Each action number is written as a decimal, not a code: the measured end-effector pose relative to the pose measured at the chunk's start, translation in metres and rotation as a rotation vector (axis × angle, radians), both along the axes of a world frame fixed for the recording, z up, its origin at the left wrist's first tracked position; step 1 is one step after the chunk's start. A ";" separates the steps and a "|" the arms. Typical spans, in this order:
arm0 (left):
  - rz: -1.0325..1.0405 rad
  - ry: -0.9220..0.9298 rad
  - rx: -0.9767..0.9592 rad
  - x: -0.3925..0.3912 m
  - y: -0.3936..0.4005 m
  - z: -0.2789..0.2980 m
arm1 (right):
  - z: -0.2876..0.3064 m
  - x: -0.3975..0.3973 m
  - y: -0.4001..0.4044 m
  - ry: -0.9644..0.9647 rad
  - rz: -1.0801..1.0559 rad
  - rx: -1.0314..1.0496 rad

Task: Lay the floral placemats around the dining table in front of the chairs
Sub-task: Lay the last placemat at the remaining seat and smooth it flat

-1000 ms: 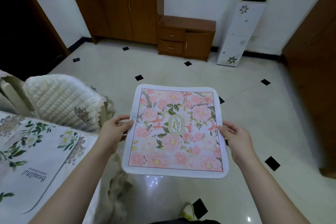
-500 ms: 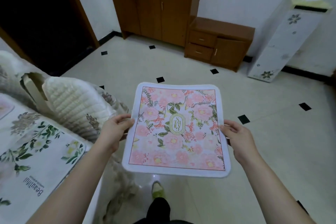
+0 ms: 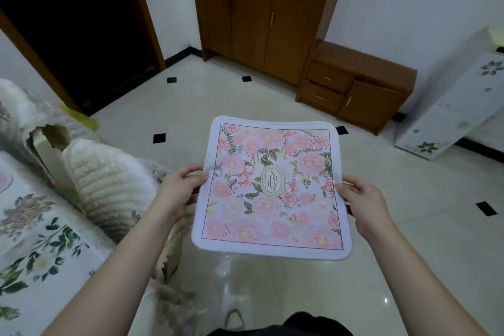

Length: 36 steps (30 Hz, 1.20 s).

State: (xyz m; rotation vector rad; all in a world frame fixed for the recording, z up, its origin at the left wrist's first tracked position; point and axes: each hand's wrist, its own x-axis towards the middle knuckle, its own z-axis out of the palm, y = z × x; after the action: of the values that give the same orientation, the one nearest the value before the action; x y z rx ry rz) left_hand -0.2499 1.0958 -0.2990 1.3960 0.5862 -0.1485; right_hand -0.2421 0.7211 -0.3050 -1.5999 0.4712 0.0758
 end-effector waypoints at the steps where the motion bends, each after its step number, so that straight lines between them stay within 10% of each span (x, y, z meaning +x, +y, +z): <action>1: 0.011 0.001 -0.014 0.010 0.000 0.000 | 0.000 0.012 0.000 0.001 0.004 0.001; 18: 0.252 0.022 0.045 0.191 -0.017 0.017 | -0.004 0.278 0.004 0.003 0.253 0.042; 36: 0.586 0.027 0.017 0.251 0.153 0.001 | -0.003 0.449 0.227 -0.019 0.594 0.004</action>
State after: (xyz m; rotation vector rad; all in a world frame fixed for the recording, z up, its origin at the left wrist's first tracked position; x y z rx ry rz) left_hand 0.0011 1.2489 -0.2983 1.1877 0.9947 0.3089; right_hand 0.2072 0.9483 -0.3083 -1.6897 -0.0326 0.5086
